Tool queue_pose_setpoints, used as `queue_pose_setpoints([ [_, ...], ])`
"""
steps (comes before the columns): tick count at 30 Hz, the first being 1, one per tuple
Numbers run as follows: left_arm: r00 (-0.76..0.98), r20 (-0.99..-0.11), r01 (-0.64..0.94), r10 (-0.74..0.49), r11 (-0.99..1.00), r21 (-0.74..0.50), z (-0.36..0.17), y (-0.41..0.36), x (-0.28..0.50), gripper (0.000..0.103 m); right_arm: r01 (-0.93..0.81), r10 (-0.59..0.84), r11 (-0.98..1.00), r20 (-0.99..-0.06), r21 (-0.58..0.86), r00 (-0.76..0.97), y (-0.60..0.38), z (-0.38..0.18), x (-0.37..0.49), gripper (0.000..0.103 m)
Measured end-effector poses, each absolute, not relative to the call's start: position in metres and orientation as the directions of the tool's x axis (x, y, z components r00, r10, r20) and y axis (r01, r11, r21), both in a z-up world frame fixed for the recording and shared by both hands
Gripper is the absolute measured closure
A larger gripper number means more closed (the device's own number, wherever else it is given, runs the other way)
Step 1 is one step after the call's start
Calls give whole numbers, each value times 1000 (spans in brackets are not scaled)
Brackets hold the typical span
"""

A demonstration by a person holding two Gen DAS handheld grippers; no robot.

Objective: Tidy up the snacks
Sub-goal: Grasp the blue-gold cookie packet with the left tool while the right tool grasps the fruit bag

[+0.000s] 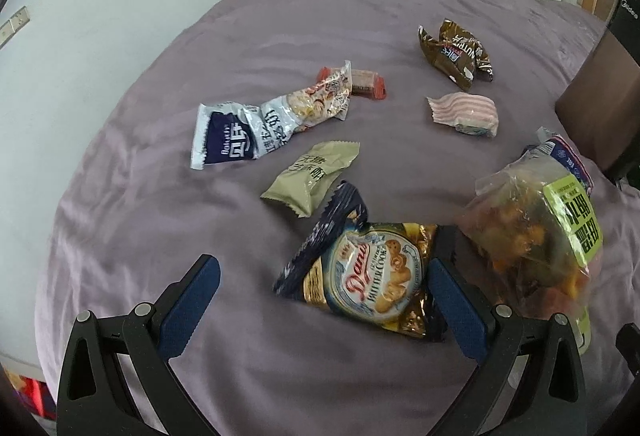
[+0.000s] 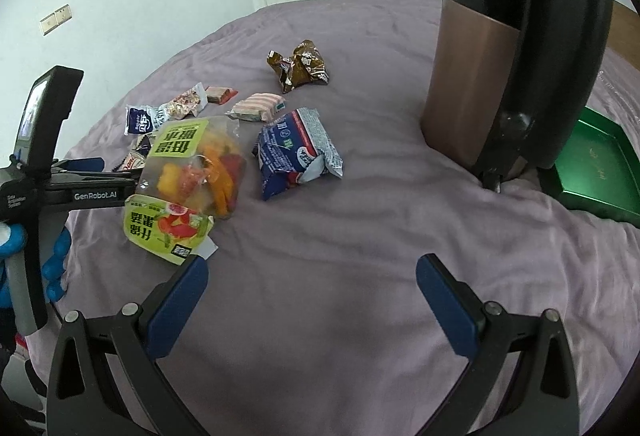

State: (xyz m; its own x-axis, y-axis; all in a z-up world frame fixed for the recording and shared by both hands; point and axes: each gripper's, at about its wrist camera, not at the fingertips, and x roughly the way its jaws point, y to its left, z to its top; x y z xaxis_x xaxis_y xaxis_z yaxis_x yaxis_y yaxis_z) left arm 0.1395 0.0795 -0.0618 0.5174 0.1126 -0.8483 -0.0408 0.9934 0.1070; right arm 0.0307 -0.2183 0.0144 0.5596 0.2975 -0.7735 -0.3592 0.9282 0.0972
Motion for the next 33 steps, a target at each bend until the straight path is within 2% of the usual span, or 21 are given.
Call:
queue_pose_setpoints([
  [7, 474, -877, -70, 76, 996, 49, -78, 97, 153, 1, -360, 304, 927, -773, 105, 557, -218, 13, 40, 0],
  [21, 391, -920, 46, 13, 998, 33, -89, 107, 176, 1, -409, 434, 882, -740, 233, 514, -180, 31, 60, 0],
  [30, 412, -909, 91, -55, 996, -19, -85, 130, 193, 2, -475, 530, 822, -729, 315, 433, -133, 25, 67, 0],
  [33, 427, -901, 102, -80, 994, -40, -83, 138, 195, 6, -472, 540, 816, -732, 333, 416, -125, 22, 72, 0],
])
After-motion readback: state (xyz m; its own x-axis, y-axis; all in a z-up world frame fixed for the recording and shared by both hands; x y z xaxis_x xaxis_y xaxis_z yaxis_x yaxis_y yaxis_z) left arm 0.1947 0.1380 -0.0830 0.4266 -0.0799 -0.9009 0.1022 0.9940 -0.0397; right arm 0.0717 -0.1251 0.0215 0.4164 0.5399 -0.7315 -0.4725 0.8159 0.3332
